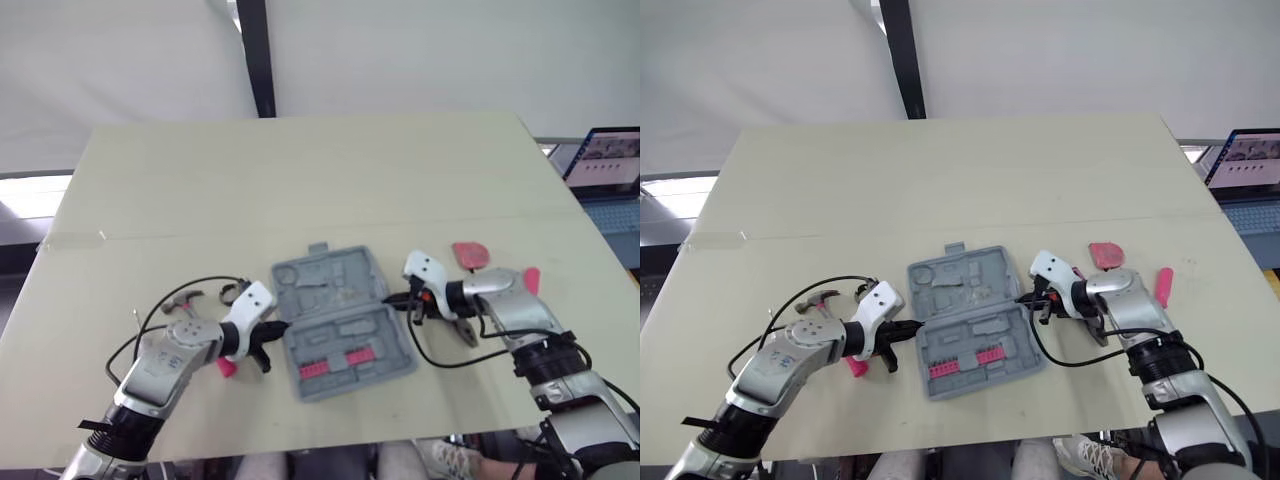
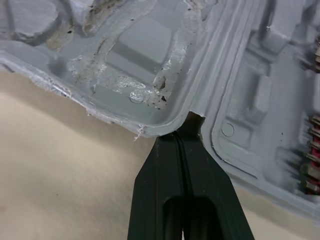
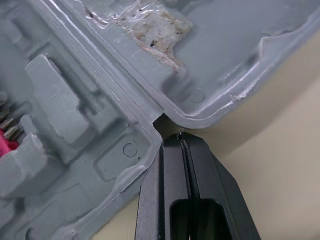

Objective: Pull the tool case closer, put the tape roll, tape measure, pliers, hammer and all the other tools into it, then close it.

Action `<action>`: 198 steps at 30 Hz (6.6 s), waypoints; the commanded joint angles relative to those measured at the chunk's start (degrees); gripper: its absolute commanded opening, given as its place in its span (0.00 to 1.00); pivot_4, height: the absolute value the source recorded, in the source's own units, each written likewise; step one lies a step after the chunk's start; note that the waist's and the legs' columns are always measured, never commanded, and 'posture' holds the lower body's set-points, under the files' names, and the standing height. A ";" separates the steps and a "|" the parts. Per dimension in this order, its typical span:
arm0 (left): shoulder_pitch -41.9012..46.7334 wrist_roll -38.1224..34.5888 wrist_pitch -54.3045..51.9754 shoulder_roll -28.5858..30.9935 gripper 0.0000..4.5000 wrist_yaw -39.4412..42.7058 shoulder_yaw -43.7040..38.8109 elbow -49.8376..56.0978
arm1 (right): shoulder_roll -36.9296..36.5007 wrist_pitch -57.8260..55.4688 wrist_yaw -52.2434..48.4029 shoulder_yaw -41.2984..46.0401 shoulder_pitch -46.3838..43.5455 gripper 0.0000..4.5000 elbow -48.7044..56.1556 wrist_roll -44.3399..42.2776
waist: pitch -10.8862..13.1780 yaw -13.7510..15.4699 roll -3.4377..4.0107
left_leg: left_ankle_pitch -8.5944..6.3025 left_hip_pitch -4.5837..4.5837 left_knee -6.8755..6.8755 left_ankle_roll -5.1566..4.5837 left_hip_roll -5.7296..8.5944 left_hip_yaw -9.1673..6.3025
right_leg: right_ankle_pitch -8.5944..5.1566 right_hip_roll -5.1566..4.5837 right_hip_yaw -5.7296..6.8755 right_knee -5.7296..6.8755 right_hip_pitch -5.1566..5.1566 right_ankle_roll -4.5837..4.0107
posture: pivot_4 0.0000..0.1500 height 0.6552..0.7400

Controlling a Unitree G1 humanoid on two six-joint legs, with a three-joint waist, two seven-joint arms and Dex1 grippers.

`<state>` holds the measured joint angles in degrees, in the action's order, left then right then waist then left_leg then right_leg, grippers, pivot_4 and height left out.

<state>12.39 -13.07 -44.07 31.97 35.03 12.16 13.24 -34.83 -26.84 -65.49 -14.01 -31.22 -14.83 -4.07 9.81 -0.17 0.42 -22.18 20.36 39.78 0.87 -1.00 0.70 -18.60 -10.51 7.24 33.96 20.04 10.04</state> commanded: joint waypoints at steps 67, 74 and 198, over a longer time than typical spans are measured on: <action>-10.44 -6.77 -17.52 7.04 0.00 1.57 -0.84 20.51 | -17.22 -15.19 -0.41 1.12 21.39 0.01 30.68 -10.76 | 0.01 1.61 -0.02 | 0.00 0.05 0.02 0.00 -0.01 0.09 | 0.00 -0.01 -0.07 -0.08 0.07 0.00 | 1.00 1.00; -17.60 -12.64 -14.31 8.44 0.00 4.89 -16.14 28.01 | -21.75 -21.41 -1.14 17.67 30.03 0.01 35.70 -20.21 | 0.03 1.63 -0.04 | 0.00 0.09 0.02 0.00 -0.02 0.09 | 0.00 -0.01 -0.07 -0.10 0.08 0.00 | 1.00 1.00; 34.04 10.85 -22.43 15.73 1.00 9.19 28.73 -6.52 | -18.71 4.62 -4.43 48.56 54.25 0.99 46.33 -32.65 | 0.33 3.17 -0.47 | -0.10 0.05 0.28 -0.10 -0.01 0.22 | 0.00 0.06 -0.28 0.02 0.00 0.02 | 1.00 1.00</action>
<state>46.53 -3.74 -67.31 47.62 43.89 41.54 6.76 -53.56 -22.48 -69.90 32.20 23.08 29.97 -35.81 10.14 2.99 -0.04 -22.28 20.41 40.06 0.77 -1.01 0.91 -18.59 -10.45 6.96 33.98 20.04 10.07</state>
